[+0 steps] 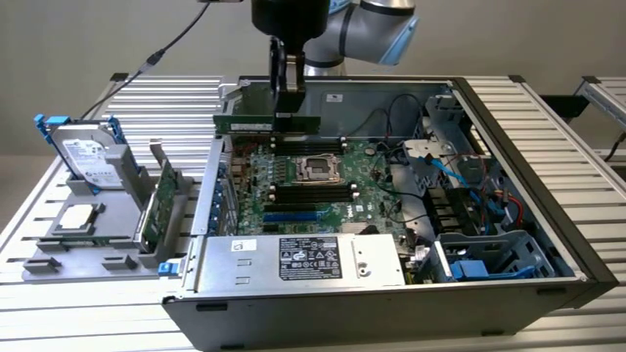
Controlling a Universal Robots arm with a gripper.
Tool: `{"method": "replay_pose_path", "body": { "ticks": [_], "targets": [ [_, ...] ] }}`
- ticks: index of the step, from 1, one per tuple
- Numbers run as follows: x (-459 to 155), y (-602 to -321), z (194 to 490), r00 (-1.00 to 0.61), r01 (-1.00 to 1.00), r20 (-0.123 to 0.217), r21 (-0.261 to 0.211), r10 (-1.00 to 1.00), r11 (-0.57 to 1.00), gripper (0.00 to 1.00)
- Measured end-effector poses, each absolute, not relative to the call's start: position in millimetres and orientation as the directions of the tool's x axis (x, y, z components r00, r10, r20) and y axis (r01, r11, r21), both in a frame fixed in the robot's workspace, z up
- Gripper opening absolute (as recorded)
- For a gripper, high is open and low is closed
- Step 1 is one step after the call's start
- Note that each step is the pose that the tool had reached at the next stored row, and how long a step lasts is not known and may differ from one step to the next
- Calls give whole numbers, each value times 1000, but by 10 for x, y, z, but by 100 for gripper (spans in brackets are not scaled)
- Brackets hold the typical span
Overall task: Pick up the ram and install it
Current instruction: 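Pick up the ram and move it above insertion slot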
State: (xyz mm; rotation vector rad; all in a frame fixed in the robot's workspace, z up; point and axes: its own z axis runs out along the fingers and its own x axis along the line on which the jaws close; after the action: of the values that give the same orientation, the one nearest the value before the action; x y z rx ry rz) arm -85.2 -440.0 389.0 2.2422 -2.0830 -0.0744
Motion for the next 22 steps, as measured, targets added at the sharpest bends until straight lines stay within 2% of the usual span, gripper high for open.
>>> {"method": "replay_pose_path", "body": {
  "ticks": [22],
  "targets": [
    [-159,-3846,3630,75,-993,19,92,-997,-73,14]
  ]
}}
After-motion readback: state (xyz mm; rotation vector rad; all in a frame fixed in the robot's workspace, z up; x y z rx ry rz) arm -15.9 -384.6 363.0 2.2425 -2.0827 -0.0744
